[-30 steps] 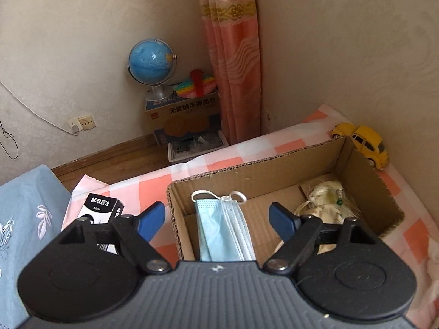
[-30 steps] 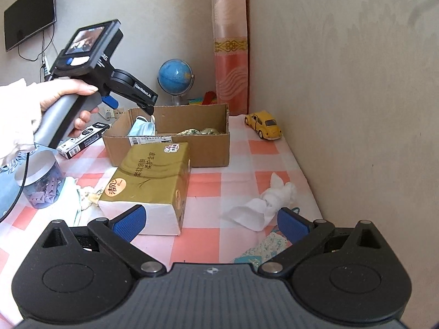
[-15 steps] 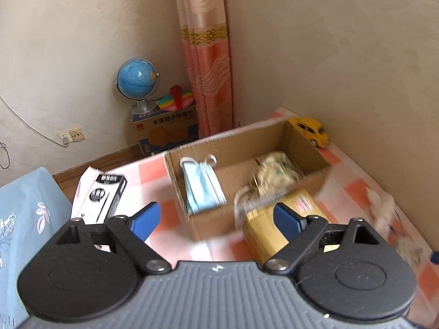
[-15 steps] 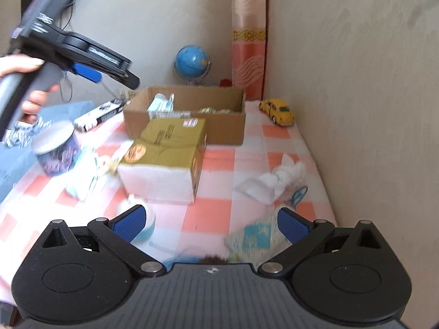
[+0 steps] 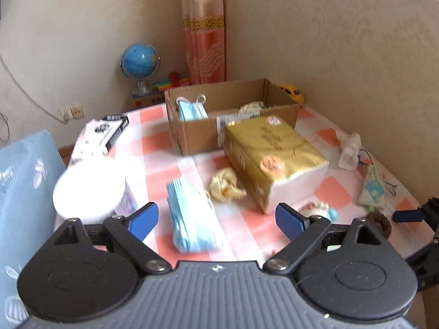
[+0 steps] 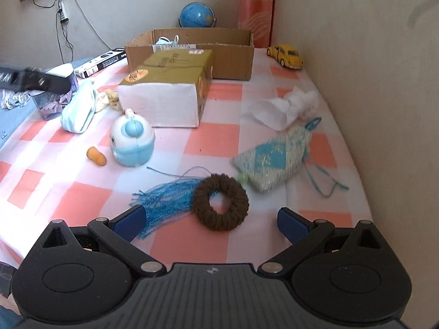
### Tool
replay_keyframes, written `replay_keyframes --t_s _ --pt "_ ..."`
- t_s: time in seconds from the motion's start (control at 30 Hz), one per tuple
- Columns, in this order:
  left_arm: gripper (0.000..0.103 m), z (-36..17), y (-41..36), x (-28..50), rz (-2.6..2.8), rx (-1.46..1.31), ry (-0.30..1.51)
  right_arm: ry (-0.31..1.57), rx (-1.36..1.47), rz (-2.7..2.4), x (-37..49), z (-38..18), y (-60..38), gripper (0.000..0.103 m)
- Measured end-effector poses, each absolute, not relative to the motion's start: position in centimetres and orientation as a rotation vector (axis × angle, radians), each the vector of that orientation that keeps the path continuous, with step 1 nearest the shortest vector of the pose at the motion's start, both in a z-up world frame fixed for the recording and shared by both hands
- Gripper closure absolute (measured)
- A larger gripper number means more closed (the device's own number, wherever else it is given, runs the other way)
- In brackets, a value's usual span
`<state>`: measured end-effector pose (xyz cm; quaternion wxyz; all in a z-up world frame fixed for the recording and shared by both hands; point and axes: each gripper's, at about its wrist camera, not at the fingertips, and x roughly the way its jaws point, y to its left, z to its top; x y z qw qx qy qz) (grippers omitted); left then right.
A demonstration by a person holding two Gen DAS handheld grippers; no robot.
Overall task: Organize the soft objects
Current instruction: 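Grasp the second blue mask with the left tool while the right tool grasps the brown hair tie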
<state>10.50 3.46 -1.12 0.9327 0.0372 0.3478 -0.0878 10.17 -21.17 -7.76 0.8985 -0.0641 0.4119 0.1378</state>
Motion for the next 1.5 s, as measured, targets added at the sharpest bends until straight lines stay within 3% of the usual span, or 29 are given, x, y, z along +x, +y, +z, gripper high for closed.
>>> replay_keyframes --t_s 0.67,0.83,0.9,1.27,1.5 --pt "0.012 -5.8 5.3 11.4 -0.081 0.021 0.740 0.768 -0.159 0.283 8.9 -8.4 -21.2 0.000" --pt "0.030 -6.7 5.2 12.8 -0.064 0.014 0.753 0.750 -0.157 0.284 8.7 -8.6 -21.2 0.000" --pt "0.032 -7.0 5.3 13.4 -0.061 0.002 0.761 0.750 -0.158 0.286 8.7 -8.6 -21.2 0.000" --pt "0.032 -7.7 4.8 14.5 -0.073 -0.011 0.784 0.762 -0.180 0.364 9.2 -8.0 -20.3 0.000" --pt "0.032 -7.7 5.0 14.7 -0.079 -0.014 0.784 0.737 -0.181 0.359 9.7 -7.0 -20.3 0.008"
